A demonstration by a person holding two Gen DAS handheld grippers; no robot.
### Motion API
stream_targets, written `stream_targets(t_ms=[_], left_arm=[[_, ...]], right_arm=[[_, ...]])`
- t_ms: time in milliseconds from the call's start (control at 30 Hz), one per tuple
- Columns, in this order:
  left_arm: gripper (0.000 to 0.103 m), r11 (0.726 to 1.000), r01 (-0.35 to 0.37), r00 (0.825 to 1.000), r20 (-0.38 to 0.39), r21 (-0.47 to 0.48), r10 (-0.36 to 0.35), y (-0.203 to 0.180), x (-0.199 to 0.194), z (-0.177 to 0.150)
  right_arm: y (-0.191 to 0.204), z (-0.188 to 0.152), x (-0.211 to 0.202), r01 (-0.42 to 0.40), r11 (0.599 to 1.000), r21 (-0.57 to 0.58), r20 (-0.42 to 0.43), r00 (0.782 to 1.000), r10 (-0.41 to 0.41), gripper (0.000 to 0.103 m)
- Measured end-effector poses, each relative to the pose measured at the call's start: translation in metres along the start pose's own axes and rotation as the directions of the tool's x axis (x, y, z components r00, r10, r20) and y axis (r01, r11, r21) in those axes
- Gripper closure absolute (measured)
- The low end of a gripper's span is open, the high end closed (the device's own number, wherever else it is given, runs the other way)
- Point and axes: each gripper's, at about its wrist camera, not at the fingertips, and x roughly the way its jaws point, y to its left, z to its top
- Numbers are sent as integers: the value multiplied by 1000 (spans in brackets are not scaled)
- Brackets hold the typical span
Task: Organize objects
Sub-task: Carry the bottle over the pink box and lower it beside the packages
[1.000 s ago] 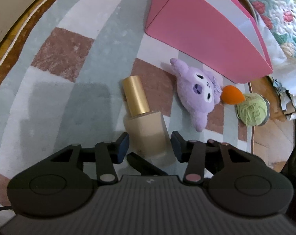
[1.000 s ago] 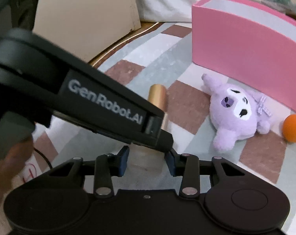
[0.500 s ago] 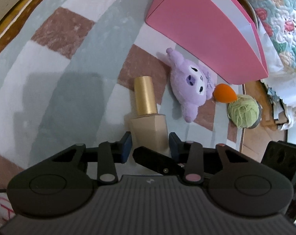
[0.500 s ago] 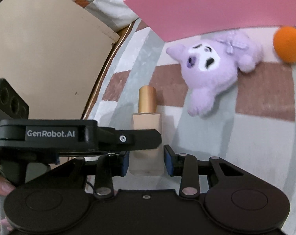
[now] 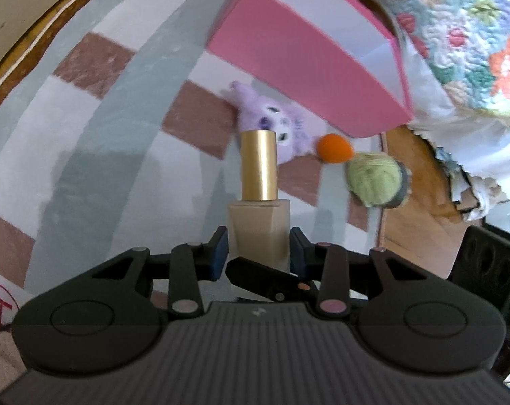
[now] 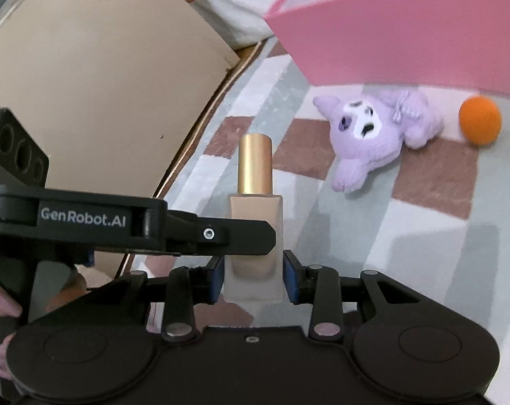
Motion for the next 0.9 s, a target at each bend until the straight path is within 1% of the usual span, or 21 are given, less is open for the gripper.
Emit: stream_targets(t_ms=[167,267,367,433,567,667,767,900], left_arm=[[66,998,28,998,47,57,-31,-32,-28,9],[66,994,39,996,77,101,-47,-51,-45,18],[66,992,47,991,118,121,-62,-66,-57,23],[66,989,51,989,131,137,-69,-74,-63,30],[66,984,83,983,147,158,-106,-93,-77,52],[66,980,92,981,152,175,-120,-108,-84,73],[65,979,72,982,156,191,-103,-127,-81,96],[65,979,61,986,143,196,-90,-147,-64,129]], right_arm=[[14,14,-32,29,996,-90,25,999,-27,62],[27,25,-55,58,990,-128,88,995,-46,62],[38,38,-70,80,983,-165,124,990,-60,62],[45,48,-75,103,978,-182,141,987,-78,62],[55,72,-89,135,968,-210,166,981,-100,62],[60,90,-100,162,958,-235,200,973,-115,62],[59,112,-106,183,952,-247,221,967,-129,62],[48,143,-107,220,951,-215,233,958,-169,62]])
